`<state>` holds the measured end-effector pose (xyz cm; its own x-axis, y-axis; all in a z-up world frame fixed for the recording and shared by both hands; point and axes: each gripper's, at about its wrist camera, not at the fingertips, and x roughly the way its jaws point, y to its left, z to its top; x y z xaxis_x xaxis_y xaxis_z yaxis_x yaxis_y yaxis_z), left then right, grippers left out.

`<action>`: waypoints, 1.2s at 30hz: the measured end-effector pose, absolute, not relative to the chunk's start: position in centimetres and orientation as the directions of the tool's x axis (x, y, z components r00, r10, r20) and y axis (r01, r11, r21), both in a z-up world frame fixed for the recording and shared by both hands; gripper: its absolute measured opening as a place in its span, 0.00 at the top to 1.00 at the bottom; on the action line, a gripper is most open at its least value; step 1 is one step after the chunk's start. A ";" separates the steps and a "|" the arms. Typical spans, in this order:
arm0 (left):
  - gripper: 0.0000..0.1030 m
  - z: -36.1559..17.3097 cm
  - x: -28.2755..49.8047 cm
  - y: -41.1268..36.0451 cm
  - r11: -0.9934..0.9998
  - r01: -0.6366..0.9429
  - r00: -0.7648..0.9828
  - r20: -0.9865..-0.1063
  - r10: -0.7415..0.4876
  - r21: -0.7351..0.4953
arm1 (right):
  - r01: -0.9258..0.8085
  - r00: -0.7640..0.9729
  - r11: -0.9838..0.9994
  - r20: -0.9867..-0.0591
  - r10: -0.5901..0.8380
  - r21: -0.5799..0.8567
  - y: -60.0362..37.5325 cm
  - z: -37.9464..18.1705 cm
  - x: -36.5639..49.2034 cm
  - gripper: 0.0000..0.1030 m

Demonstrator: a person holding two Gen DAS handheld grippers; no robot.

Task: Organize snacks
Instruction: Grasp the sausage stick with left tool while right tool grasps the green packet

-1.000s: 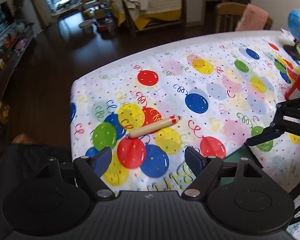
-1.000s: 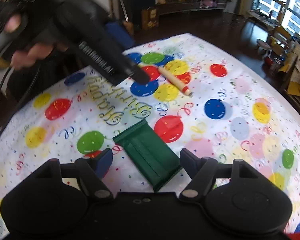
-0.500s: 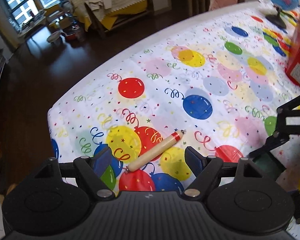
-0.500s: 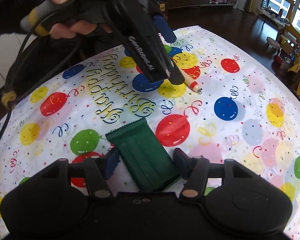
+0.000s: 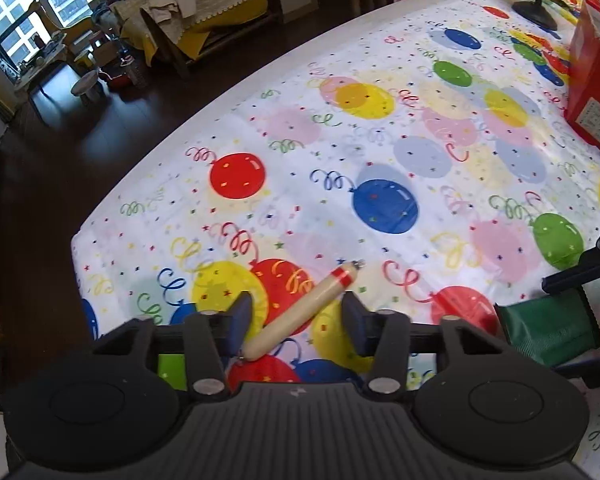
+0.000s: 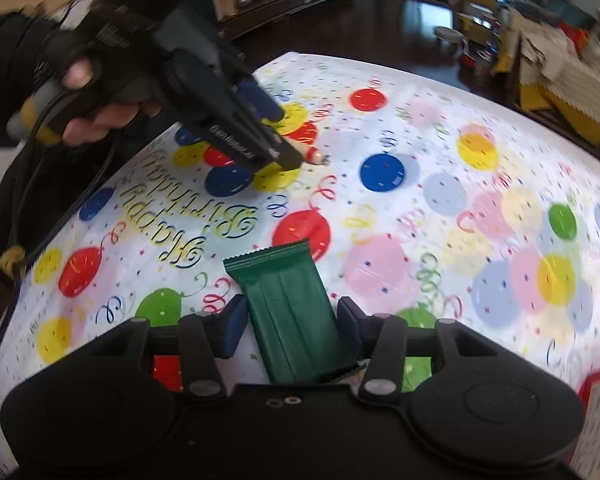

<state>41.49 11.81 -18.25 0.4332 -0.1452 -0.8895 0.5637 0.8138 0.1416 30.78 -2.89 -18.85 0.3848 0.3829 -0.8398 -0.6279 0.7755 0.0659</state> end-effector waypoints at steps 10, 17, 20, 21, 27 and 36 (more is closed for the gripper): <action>0.87 -18.4 39.7 11.2 0.883 0.458 0.441 -0.888 -0.131 0.097 | -0.497 0.411 0.853 -0.823 0.393 0.159 -5.3 -18.9 30.4 0.57; 0.89 -18.3 37.6 11.3 0.941 0.335 0.436 -0.894 -0.108 0.049 | -0.482 0.414 0.854 -0.808 0.420 0.197 -6.2 -18.2 29.5 0.77; 0.89 -18.3 36.2 11.3 0.952 0.303 0.433 -0.895 -0.104 0.036 | -0.496 0.407 0.845 -0.805 0.431 0.201 -6.3 -18.0 28.8 0.69; 0.89 -18.3 35.8 11.4 0.956 0.292 0.430 -0.896 -0.110 0.023 | -0.506 0.410 0.841 -0.805 0.430 0.191 -6.3 -17.9 28.6 0.68; 0.89 -18.3 33.4 11.7 0.972 0.234 0.427 -0.898 -0.107 -0.004 | -0.530 0.421 0.837 -0.816 0.396 0.134 -6.2 -18.5 28.5 0.35; 0.89 -18.2 31.7 12.2 0.985 0.164 0.412 -0.904 -0.110 -0.045 | -0.575 0.413 0.815 -0.835 0.362 0.069 -5.6 -19.6 28.9 0.54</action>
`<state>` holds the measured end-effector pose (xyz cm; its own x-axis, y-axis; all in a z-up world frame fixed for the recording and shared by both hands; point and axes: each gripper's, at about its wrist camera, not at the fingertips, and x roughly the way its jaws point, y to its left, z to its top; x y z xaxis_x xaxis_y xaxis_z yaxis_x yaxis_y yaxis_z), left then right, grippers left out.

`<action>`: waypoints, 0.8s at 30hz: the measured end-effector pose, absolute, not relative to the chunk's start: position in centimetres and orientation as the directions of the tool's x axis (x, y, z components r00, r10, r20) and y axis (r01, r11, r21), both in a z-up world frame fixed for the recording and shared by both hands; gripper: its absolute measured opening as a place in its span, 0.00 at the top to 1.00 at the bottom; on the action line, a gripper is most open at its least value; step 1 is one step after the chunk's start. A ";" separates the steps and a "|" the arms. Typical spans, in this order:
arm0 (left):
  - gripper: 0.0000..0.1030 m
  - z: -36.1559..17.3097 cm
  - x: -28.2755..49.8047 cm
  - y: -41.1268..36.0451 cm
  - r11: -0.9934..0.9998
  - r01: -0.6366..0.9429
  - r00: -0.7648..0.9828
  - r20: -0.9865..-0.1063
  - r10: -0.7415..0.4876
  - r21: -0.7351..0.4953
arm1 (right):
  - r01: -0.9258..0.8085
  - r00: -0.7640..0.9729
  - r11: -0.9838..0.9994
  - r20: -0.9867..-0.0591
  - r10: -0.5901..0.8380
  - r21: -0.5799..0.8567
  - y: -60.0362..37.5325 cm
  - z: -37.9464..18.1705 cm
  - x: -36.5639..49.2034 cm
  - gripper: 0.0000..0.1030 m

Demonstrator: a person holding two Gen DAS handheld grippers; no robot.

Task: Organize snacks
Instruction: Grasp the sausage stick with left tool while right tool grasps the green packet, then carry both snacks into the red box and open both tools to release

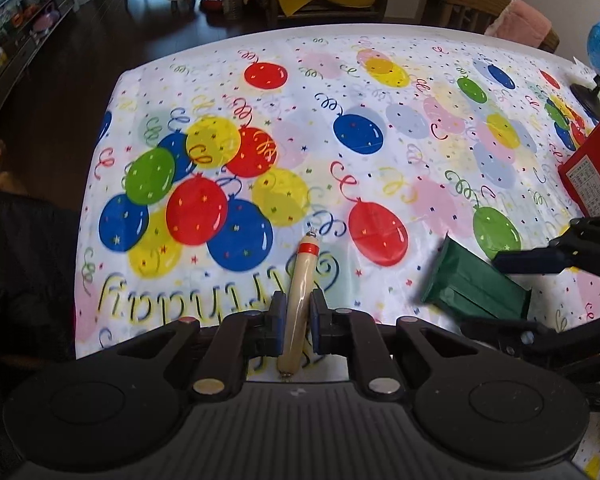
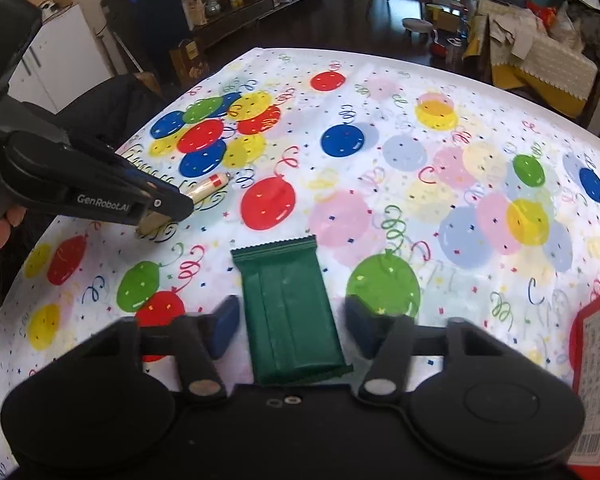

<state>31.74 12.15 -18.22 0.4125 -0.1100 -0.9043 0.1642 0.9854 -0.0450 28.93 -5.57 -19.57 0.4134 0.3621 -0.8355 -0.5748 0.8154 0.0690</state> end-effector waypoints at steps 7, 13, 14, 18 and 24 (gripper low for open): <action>0.89 -18.1 29.6 11.8 0.993 0.103 0.399 -0.912 -0.091 -0.054 | -0.547 0.418 0.833 -0.835 0.358 0.083 -5.9 -19.2 27.9 0.58; 0.89 -18.0 27.3 11.6 0.996 0.039 0.378 -0.921 -0.095 -0.086 | -0.491 0.428 0.862 -0.828 0.363 0.125 -6.5 -18.1 26.1 0.58; 0.89 -18.0 26.8 11.5 0.996 0.030 0.377 -0.922 -0.092 -0.087 | -0.483 0.430 0.866 -0.827 0.361 0.127 -6.6 -17.9 25.6 0.58; 0.89 -17.6 24.6 11.3 0.995 0.001 0.373 -0.923 -0.092 -0.099 | -0.459 0.441 0.879 -0.827 0.350 0.127 -6.8 -17.3 23.7 0.58; 0.89 -16.5 21.3 11.0 0.991 -0.012 0.386 -0.915 -0.117 -0.132 | -0.445 0.461 0.889 -0.823 0.332 0.109 -7.3 -15.9 20.4 0.58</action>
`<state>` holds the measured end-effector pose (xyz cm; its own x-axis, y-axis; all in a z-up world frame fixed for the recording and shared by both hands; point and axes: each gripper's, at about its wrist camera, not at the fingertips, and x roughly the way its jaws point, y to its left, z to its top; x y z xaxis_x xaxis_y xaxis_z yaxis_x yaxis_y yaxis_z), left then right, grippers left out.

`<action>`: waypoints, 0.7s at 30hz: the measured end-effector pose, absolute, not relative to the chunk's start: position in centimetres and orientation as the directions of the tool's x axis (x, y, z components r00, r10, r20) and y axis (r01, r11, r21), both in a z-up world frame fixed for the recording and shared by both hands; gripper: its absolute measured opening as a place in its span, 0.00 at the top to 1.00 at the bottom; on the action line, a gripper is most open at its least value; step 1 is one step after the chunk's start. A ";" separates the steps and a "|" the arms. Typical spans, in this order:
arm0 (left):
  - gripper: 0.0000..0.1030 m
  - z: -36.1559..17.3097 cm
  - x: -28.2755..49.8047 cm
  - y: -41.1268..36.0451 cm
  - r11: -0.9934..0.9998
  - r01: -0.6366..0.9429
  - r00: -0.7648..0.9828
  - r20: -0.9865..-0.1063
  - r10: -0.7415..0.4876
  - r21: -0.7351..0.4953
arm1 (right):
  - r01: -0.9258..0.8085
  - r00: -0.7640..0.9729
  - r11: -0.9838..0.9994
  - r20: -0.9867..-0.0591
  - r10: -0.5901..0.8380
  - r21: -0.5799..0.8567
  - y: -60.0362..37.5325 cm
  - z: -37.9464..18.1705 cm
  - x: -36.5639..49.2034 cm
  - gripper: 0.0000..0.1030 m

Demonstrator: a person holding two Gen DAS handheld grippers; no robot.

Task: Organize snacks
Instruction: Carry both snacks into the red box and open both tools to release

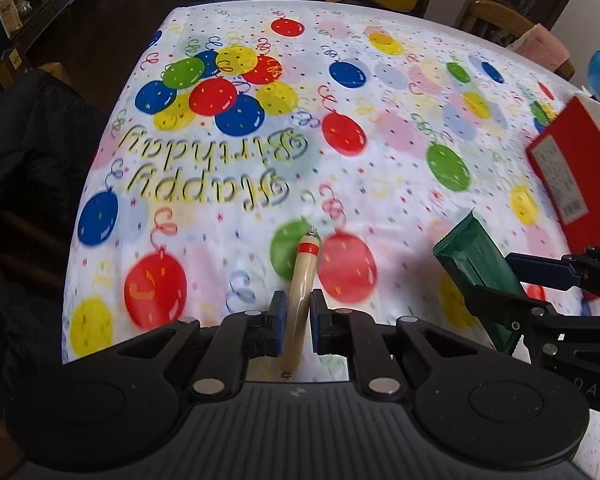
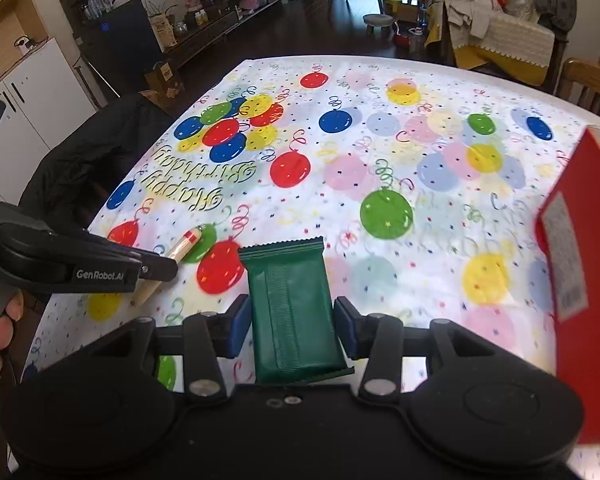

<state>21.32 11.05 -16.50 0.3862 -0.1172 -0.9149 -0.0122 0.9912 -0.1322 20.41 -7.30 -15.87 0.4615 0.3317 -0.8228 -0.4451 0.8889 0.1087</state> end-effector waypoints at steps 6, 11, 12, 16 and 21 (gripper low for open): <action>0.89 -15.1 17.9 10.8 0.986 -0.015 0.411 -0.900 -0.146 -0.167 | -0.427 0.482 0.899 -0.816 0.319 0.099 -7.8 -14.5 17.3 0.58; 0.89 -13.9 15.3 10.4 0.983 0.002 0.431 -0.887 -0.165 -0.182 | -0.415 0.504 0.906 -0.810 0.301 0.079 -7.8 -13.5 14.7 0.58; 0.89 -13.7 14.9 10.3 0.983 0.003 0.435 -0.885 -0.167 -0.184 | -0.413 0.510 0.908 -0.807 0.297 0.074 -7.8 -13.3 14.2 0.58; 0.89 -12.4 13.2 9.9 0.981 0.025 0.460 -0.869 -0.184 -0.194 | -0.396 0.541 0.917 -0.793 0.281 0.055 -8.1 -12.0 12.4 0.58; 0.89 -10.3 12.0 8.9 0.979 0.066 0.498 -0.844 -0.199 -0.192 | -0.372 0.586 0.928 -0.769 0.257 0.027 -8.9 -10.0 10.6 0.58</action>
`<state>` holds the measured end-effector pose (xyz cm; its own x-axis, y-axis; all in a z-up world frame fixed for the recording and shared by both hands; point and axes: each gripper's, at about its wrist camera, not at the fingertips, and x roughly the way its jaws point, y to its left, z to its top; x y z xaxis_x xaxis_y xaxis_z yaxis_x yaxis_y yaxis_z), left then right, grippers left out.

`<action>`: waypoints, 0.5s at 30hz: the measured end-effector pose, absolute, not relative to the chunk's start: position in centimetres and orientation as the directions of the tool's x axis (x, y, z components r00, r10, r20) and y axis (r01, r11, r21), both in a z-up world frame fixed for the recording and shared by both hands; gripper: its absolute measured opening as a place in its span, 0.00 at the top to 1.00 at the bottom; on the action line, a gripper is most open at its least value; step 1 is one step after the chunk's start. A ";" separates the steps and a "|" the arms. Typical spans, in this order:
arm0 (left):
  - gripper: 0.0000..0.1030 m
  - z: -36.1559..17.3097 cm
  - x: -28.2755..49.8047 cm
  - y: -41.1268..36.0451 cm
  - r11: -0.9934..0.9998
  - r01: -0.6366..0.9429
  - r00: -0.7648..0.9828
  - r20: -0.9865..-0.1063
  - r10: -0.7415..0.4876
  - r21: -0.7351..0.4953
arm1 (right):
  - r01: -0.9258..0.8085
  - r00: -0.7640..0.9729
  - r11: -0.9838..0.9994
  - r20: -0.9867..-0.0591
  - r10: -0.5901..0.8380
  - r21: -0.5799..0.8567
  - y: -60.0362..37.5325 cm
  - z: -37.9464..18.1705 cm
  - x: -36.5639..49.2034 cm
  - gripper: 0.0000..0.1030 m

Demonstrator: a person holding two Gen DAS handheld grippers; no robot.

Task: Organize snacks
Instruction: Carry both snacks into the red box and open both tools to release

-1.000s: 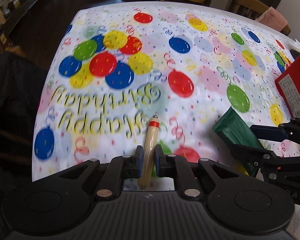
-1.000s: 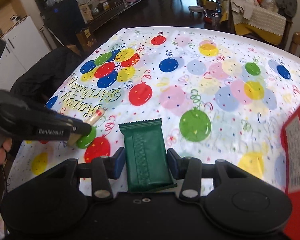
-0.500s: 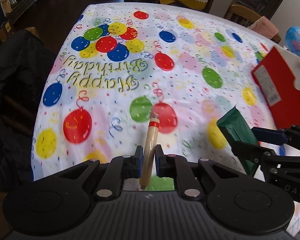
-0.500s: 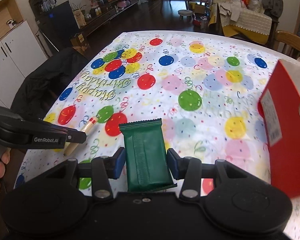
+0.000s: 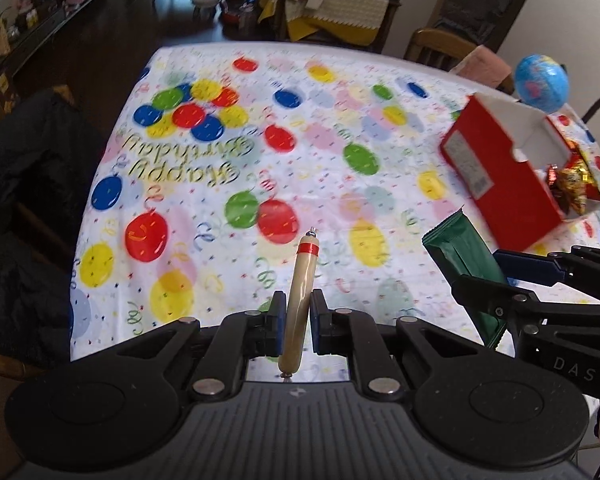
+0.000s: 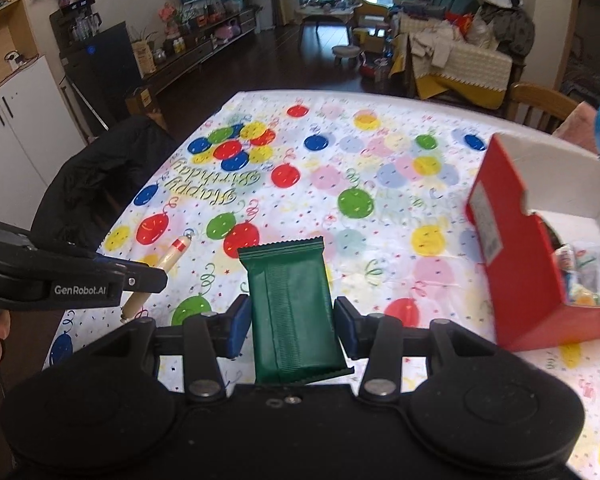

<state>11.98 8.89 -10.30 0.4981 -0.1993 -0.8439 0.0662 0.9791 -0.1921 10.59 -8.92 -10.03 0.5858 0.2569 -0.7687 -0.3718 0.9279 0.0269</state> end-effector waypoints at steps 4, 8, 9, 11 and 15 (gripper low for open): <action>0.89 -8.5 11.8 7.6 0.979 0.094 0.527 -0.825 -0.203 -0.181 | -0.347 0.625 0.938 -0.744 0.237 0.008 -10.3 -8.2 9.9 0.58; 0.89 -6.8 12.1 5.6 0.979 0.117 0.551 -0.809 -0.206 -0.170 | -0.317 0.657 0.948 -0.720 0.223 0.004 -12.7 -6.7 9.8 0.58; 0.89 -6.4 12.3 5.0 0.978 0.124 0.558 -0.804 -0.208 -0.166 | -0.310 0.664 0.951 -0.714 0.221 0.006 -13.4 -6.3 9.9 0.58; 0.89 -5.5 12.6 3.5 0.977 0.139 0.570 -0.793 -0.213 -0.162 | -0.293 0.679 0.956 -0.703 0.214 0.008 -14.9 -5.7 10.2 0.58; 0.89 -4.2 13.9 -0.2 0.976 0.163 0.589 -0.779 -0.216 -0.148 | -0.279 0.700 0.960 -0.682 0.210 0.010 -18.2 -4.6 11.1 0.58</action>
